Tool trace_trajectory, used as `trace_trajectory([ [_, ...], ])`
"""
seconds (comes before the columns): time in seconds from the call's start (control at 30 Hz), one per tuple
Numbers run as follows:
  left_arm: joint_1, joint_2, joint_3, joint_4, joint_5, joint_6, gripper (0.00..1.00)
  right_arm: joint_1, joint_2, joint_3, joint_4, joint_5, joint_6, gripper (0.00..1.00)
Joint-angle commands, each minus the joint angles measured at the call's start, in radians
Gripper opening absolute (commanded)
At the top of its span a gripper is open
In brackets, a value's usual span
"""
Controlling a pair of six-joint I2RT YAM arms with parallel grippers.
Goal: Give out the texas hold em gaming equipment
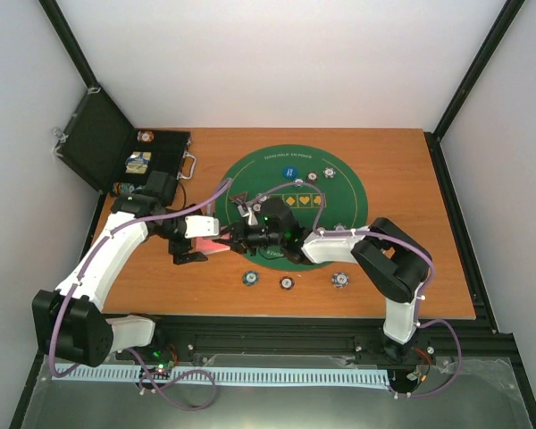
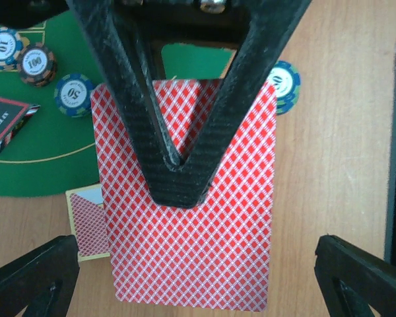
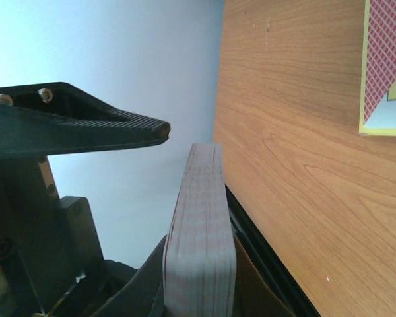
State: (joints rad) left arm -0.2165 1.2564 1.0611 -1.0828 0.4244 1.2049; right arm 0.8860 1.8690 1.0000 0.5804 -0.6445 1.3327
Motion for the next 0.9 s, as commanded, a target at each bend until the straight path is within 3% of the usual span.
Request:
trace_trajectory([
  [0.0,-0.007,-0.01,-0.006,-0.047,0.107,0.048,1.0,0.026,-0.021,-0.007,0.067,-0.003,0.011,0.03],
  [0.33,-0.007,0.027,-0.021,-0.086,0.112,0.062,1.0,0.072,-0.025,0.026,0.08,-0.004,0.004,0.03],
  [0.63,-0.007,0.004,-0.032,-0.083,0.109,0.048,0.84,0.074,-0.005,0.055,0.087,-0.009,0.013,0.03],
  [0.87,-0.007,-0.013,-0.051,-0.049,0.099,0.018,0.84,0.075,-0.007,0.044,0.085,-0.006,0.012,0.03],
])
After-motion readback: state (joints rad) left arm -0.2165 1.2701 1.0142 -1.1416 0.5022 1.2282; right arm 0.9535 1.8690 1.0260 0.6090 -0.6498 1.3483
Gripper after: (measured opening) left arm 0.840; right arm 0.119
